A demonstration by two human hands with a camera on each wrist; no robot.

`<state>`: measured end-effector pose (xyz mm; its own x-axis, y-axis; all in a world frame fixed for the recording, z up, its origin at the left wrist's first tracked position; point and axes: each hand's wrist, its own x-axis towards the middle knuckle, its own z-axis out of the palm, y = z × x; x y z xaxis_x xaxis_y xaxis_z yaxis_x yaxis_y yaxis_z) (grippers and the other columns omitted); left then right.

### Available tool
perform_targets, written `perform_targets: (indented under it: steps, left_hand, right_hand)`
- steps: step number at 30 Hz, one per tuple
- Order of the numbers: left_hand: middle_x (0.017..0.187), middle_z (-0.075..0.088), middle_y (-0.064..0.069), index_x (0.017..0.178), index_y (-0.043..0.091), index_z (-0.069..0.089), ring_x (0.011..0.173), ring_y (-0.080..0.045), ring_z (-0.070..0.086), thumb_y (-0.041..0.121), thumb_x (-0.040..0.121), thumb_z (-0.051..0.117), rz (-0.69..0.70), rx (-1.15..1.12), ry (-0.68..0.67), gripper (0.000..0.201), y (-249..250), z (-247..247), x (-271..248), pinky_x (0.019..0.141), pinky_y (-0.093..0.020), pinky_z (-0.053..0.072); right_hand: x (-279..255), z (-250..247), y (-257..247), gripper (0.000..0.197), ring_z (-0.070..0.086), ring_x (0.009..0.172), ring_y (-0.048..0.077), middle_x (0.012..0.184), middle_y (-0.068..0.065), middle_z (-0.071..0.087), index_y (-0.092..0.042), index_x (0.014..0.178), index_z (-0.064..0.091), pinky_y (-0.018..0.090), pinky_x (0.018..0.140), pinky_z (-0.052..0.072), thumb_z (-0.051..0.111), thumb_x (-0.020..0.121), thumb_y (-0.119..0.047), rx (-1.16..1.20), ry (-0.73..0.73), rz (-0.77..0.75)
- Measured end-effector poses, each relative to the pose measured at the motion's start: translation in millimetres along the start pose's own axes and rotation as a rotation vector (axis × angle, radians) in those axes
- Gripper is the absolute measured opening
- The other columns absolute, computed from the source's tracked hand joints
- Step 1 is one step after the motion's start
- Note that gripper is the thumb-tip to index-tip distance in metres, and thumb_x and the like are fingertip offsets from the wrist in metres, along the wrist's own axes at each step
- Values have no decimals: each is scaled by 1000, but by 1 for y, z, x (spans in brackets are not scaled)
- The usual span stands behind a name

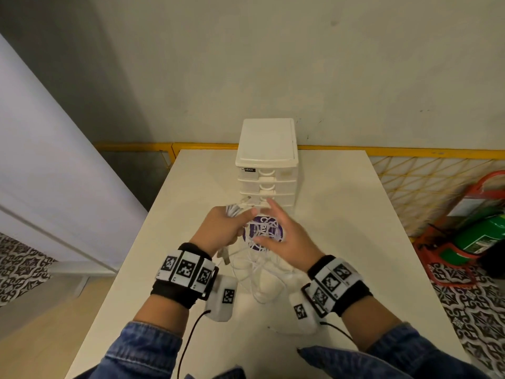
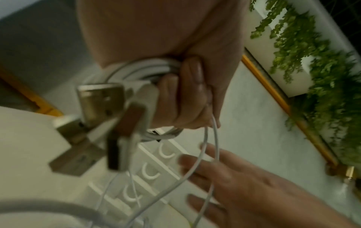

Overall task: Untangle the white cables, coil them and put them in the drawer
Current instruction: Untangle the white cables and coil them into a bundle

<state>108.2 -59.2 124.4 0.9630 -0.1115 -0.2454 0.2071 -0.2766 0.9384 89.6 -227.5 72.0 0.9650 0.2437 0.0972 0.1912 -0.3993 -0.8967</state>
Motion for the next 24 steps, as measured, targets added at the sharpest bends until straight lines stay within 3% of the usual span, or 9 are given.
perform_targets:
  steps: [2, 5, 8, 10, 12, 14, 18, 20, 24]
  left_hand:
    - [47, 41, -1, 61, 13, 50, 34, -8, 32, 30, 86, 68, 16, -37, -31, 35, 8, 4, -3, 36, -17, 25]
    - [49, 43, -2, 67, 12, 50, 37, -10, 30, 33, 85, 69, 16, -40, -12, 34, 11, -5, -5, 37, -18, 24]
    - [48, 50, 4, 72, 10, 56, 37, -7, 34, 34, 85, 69, -12, -49, 49, 30, 7, -20, -5, 39, -18, 27]
    - [43, 52, 8, 73, 8, 58, 35, -4, 35, 33, 86, 68, -27, -29, 57, 30, 4, -25, -7, 40, -17, 28]
    - [42, 51, 8, 75, 7, 58, 36, -5, 35, 33, 85, 69, -45, -8, 47, 29, 0, -28, -8, 41, -18, 28]
    - [47, 47, 4, 75, 7, 59, 40, -9, 33, 34, 81, 73, -51, 48, 9, 30, -3, -32, -8, 42, -20, 29]
    - [51, 44, -1, 71, 11, 54, 41, -9, 32, 35, 71, 82, -48, 237, -101, 37, -6, -30, -8, 43, -20, 30]
    - [51, 44, -1, 71, 11, 52, 40, -9, 32, 31, 72, 82, -41, 249, -122, 36, -5, -28, -8, 42, -20, 29]
    - [53, 44, -4, 75, 8, 56, 39, -10, 32, 24, 79, 76, 5, 105, 66, 26, -3, -29, -2, 39, -19, 29]
  right_hand:
    - [4, 17, 4, 61, 53, 98, -15, 110, -21, 56, -20, 139, 37, 10, 89, 38, 66, 85, -14, 67, -47, -5]
    - [3, 22, 18, 19, 57, 64, -2, 70, -9, 60, -21, 104, 62, 19, 73, 46, 56, 90, -8, 87, -87, 49]
    - [-3, 15, 35, 13, 51, 56, 15, 61, 2, 56, -29, 83, 65, 29, 62, 45, 57, 89, -22, -66, -85, 57]
    - [-5, 5, 45, 20, 51, 57, 20, 60, 5, 57, -21, 74, 62, 30, 64, 41, 56, 84, -38, -226, -45, 22]
    - [-3, -7, 49, 21, 55, 62, 12, 63, -1, 60, -21, 77, 63, 29, 83, 38, 58, 81, -41, -379, -17, 12]
    - [-1, -21, 50, 10, 57, 72, 7, 68, -9, 59, -26, 81, 64, 30, 100, 24, 65, 80, -36, -474, 10, 8]
    - [-1, -38, 52, 23, 53, 77, 8, 72, -11, 56, -27, 82, 67, 26, 102, 16, 73, 72, -46, -572, 91, -2]
    - [-3, -40, 52, 39, 52, 78, 6, 73, -13, 54, -28, 88, 68, 25, 101, 17, 67, 65, -60, -535, 136, -34]
    - [-9, -39, 52, 73, 51, 96, 4, 101, -16, 59, -30, 120, 58, 21, 95, 21, 57, 60, -70, -509, 26, -51]
